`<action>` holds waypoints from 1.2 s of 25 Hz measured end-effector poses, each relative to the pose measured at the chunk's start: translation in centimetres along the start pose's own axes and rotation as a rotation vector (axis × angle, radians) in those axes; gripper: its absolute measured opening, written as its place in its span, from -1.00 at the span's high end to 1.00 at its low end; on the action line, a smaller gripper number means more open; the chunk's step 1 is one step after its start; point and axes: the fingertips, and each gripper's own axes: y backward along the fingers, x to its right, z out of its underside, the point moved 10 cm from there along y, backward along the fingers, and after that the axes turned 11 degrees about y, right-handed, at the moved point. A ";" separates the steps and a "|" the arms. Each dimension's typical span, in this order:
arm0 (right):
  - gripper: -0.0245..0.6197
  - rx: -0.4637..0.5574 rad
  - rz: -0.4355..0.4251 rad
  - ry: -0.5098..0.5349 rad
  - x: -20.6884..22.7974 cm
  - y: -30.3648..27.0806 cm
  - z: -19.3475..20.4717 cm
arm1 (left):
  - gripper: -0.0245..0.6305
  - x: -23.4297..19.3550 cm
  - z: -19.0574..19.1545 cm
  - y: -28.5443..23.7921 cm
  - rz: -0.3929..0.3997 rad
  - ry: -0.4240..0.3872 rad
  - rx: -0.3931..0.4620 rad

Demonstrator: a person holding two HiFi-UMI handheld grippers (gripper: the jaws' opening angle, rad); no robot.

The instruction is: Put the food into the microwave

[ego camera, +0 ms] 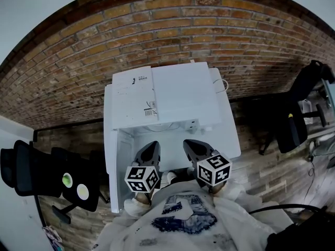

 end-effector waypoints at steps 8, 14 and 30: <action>0.88 0.030 -0.013 0.039 -0.7 -0.1 -1.5 | 0.91 3.2 -2.3 2.2 -0.051 -0.217 0.089; 0.89 0.031 -0.006 0.072 -1.1 0.1 -1.6 | 0.91 3.9 -2.7 2.9 -0.068 -0.216 0.095; 0.88 0.022 -0.034 0.100 -1.6 -0.1 -1.3 | 0.91 3.3 -2.1 3.4 -0.103 -0.197 0.095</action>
